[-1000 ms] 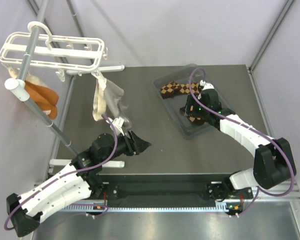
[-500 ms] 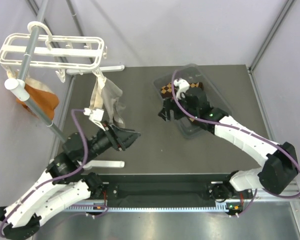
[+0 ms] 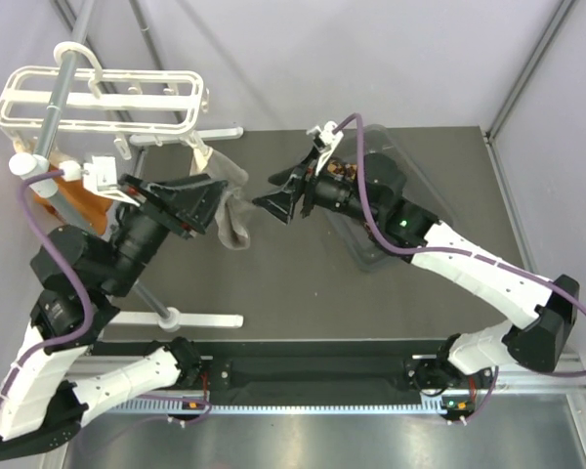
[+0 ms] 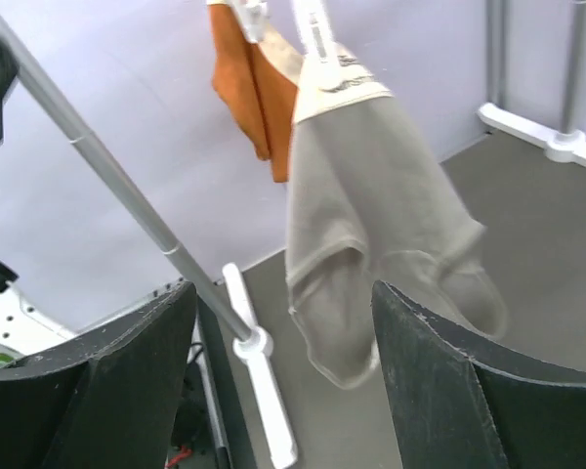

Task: Clip the socks to the hanger
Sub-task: Rotate the hanger.

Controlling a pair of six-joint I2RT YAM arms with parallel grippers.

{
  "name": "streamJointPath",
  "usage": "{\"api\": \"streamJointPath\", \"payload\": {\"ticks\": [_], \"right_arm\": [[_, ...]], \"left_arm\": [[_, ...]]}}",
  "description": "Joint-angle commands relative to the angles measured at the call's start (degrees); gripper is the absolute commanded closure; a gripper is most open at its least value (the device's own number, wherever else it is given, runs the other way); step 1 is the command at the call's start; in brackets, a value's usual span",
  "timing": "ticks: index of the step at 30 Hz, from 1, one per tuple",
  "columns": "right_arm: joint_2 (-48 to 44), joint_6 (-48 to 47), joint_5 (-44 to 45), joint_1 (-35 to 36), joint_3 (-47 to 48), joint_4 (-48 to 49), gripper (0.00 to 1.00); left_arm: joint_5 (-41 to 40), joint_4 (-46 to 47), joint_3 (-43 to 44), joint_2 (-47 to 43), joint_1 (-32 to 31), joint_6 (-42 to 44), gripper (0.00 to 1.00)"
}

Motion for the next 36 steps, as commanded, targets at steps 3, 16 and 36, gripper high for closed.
{"api": "streamJointPath", "payload": {"ticks": [3, 16, 36], "right_arm": [[2.5, 4.0, 3.1, 5.4, 0.6, 7.8, 0.29], [18.5, 9.3, 24.7, 14.1, 11.1, 13.1, 0.42], [28.3, 7.8, 19.5, 2.9, 24.9, 10.6, 0.59]], "left_arm": [[-6.2, 3.0, 4.8, 1.4, -0.2, 9.8, 0.37], [-7.0, 7.5, 8.4, 2.3, -0.2, 12.2, 0.38], [-23.1, -8.0, -7.4, -2.6, -0.2, 1.8, 0.46]]}}
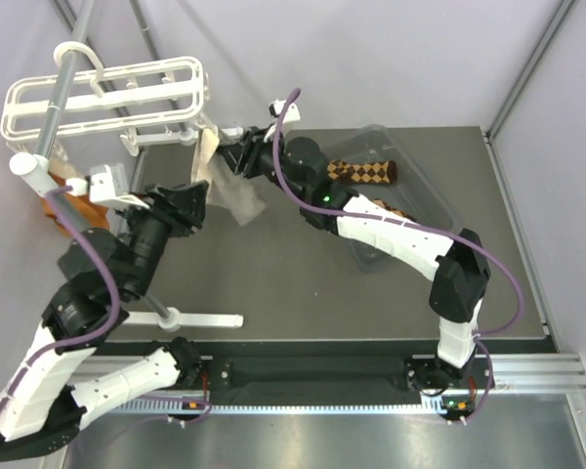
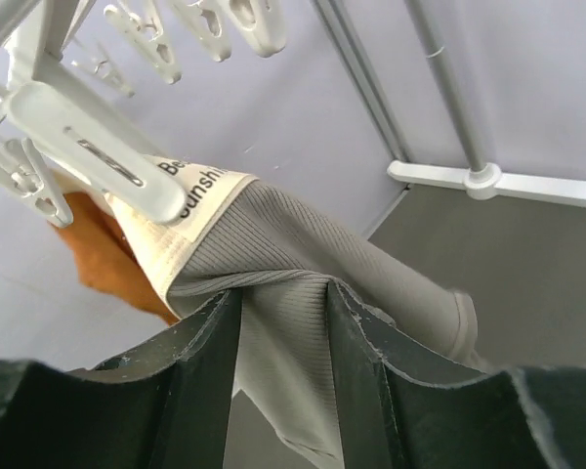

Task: Clip the socks to the hanger
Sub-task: Rotate the hanger.

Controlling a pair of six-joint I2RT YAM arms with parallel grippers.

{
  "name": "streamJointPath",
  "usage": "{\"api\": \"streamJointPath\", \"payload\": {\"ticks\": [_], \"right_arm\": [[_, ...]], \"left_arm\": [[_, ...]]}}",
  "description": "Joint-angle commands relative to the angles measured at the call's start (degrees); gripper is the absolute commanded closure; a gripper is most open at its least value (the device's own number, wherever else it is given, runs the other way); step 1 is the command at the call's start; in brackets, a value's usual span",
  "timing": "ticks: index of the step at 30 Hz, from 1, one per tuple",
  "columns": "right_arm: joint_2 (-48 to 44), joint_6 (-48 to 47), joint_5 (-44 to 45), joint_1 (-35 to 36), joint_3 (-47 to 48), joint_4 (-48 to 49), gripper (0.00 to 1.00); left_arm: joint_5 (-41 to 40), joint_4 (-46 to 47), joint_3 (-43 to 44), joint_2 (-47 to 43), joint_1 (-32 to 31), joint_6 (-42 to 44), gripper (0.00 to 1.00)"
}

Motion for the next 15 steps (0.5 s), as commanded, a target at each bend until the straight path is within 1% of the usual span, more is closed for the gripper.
{"api": "streamJointPath", "payload": {"ticks": [1, 4, 5, 7, 10, 12, 15], "right_arm": [[0.4, -2.4, -3.0, -0.7, 5.0, -2.1, 0.59], [0.7, -3.1, -5.8, -2.1, 5.9, -4.1, 0.57], [0.8, -3.3, -5.8, -2.4, 6.6, -5.0, 0.55], [0.6, -4.8, -8.1, -3.3, 7.6, -8.5, 0.53], [-1.2, -7.3, -9.8, -3.7, 8.8, -13.3, 0.46], [-2.6, -9.7, -10.6, -3.7, 8.6, -16.7, 0.38], [-6.2, -12.1, -12.3, -3.7, 5.6, -18.8, 0.30]], "left_arm": [[-4.1, -4.3, -7.1, -1.6, -0.2, -5.0, 0.46], [-7.1, -6.7, -11.8, -3.7, -0.2, -8.5, 0.46], [-9.3, -6.9, -13.0, -4.2, -0.3, -10.2, 0.46], [-10.7, -6.7, -16.6, -6.0, -0.2, -11.5, 0.45], [-11.3, -6.3, -20.0, -7.4, -0.2, -11.3, 0.44], [-11.8, -7.9, -20.7, -7.5, -0.2, -11.9, 0.44], [-10.8, -10.3, -21.6, -7.9, -0.2, -13.5, 0.45]]}}
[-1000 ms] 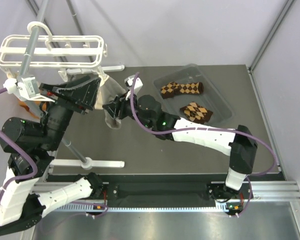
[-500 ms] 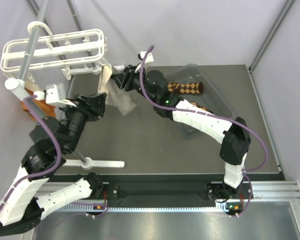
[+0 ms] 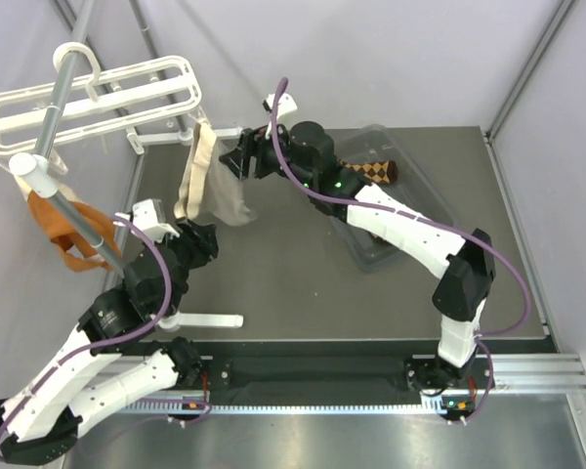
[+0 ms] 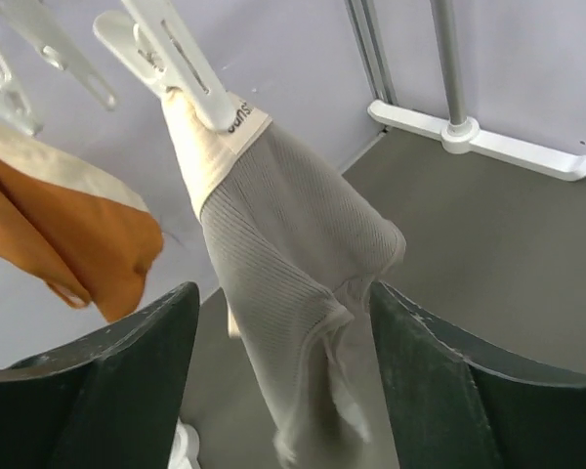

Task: Clip the socks to the hanger
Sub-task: Rotate the hanger.

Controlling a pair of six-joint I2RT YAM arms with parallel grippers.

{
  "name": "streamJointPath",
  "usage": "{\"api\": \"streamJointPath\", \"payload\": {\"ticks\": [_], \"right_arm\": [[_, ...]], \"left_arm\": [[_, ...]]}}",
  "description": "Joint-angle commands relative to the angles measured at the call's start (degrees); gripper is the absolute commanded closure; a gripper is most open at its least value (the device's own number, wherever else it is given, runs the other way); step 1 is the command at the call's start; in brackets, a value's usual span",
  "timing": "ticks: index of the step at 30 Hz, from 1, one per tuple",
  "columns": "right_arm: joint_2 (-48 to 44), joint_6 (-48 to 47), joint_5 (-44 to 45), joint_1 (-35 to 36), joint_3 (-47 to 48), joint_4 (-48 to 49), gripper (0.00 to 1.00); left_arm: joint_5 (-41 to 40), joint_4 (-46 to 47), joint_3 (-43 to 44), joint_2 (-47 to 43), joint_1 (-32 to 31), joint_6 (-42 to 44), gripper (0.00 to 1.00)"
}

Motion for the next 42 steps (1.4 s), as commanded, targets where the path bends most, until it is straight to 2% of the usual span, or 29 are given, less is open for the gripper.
{"api": "streamJointPath", "payload": {"ticks": [1, 4, 10, 16, 24, 28, 34, 36, 39, 42], "right_arm": [[-7.7, -4.8, -4.5, -0.2, -1.4, -3.6, 0.28], [-10.4, -5.4, -8.0, 0.0, -4.8, -3.6, 0.27], [-12.1, -6.7, -12.8, 2.9, -5.5, -1.5, 0.33], [-7.7, -5.7, -17.1, 4.9, -1.7, 5.0, 0.38], [0.4, -3.9, -12.9, 5.0, 6.5, 8.4, 0.46], [5.1, -3.5, -11.1, 4.6, 8.6, 12.4, 0.48], [9.2, -3.4, -3.1, 2.8, 9.4, 17.1, 0.62], [10.0, -3.1, -1.7, 2.0, 9.4, 19.8, 0.64], [12.5, -2.0, -2.1, 0.1, 10.3, 22.8, 0.64], [17.2, -4.0, -4.9, -1.0, 15.8, 23.0, 0.64]], "left_arm": [[-0.6, -1.8, -1.8, -0.8, -0.2, -2.5, 0.45], [2.1, -1.7, -4.3, -2.5, -0.2, -2.0, 0.45], [7.0, -5.0, -5.9, -3.9, -0.2, -0.8, 0.45], [8.7, -10.4, -6.0, -6.1, -0.2, -3.9, 0.47], [11.1, -11.4, -7.9, -15.1, -0.2, -7.6, 0.50], [11.8, -11.5, -6.6, -15.1, -0.2, -6.1, 0.51], [12.3, -13.3, -5.7, -12.6, -0.2, -5.9, 0.51], [12.3, -13.2, -6.1, -12.4, -0.2, -6.0, 0.51], [13.2, -11.8, -7.1, -12.1, -0.2, -5.5, 0.52], [13.6, -11.2, -7.5, -11.5, -0.2, -5.6, 0.52]]}}
